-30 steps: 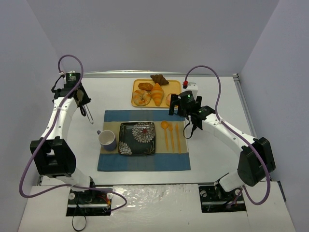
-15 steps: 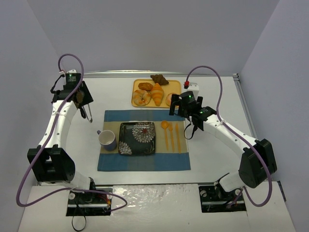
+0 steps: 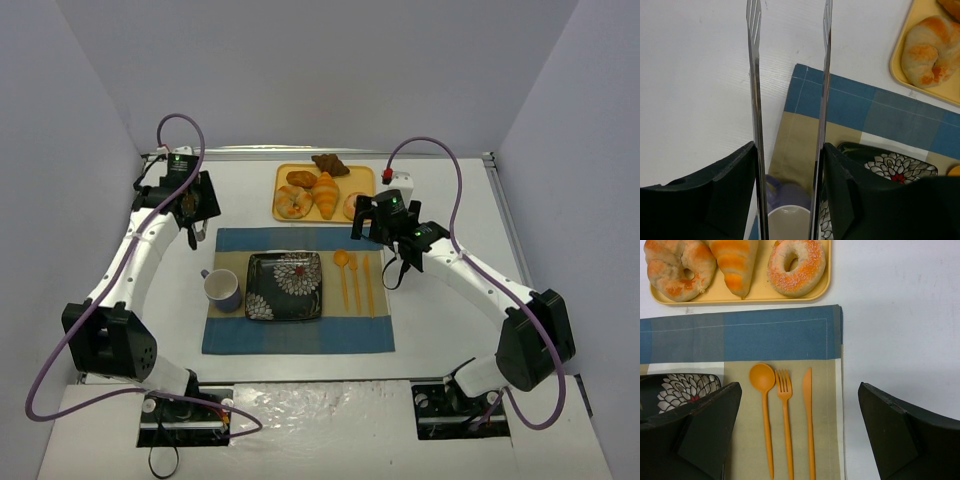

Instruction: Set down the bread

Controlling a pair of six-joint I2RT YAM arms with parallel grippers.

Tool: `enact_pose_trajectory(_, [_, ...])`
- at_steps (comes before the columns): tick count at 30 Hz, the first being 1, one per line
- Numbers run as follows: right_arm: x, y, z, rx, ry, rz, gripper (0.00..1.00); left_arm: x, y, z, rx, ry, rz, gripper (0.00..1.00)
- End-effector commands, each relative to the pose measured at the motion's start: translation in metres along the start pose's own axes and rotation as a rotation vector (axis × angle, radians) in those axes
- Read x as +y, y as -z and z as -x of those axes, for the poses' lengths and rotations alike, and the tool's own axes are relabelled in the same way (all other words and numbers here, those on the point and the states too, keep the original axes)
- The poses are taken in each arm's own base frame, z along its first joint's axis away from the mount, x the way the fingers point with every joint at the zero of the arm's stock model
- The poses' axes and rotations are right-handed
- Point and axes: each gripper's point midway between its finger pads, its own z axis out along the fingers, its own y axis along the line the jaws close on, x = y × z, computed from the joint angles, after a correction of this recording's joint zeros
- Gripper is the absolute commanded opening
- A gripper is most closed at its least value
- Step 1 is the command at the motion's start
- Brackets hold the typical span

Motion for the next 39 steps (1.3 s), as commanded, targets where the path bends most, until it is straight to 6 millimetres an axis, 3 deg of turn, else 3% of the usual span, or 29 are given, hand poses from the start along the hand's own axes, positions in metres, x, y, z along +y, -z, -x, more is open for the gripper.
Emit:
enact_pose_trajectory(1, [0.007, 0.014, 0.025, -0.090, -0.037, 0.030, 1.00, -0.014, 0.028, 0.029, -0.113, -0.002, -0.033, 0.49])
enact_pose_trajectory(7, [0.005, 0.015, 0.025, -0.093, -0.036, 0.022, 1.00, -0.044, 0.033, 0.027, -0.118, -0.043, -0.090, 0.50])
enact_pose_trajectory(14, [0.001, 0.016, 0.025, -0.100, -0.039, 0.009, 1.00, -0.097, 0.032, 0.018, -0.096, -0.114, -0.188, 0.50])
enact_pose_trajectory(25, [-0.009, 0.020, 0.030, -0.115, -0.029, -0.018, 1.00, -0.163, -0.004, 0.000, -0.028, -0.170, -0.324, 0.51])
enact_pose_trajectory(33, [-0.016, 0.021, 0.032, -0.114, -0.020, -0.038, 1.00, -0.192, -0.023, -0.002, -0.018, -0.220, -0.371, 0.51])
enact_pose_trajectory(39, [-0.020, 0.020, 0.032, -0.111, -0.015, -0.048, 1.00, -0.197, -0.039, -0.005, 0.002, -0.235, -0.354, 0.51])
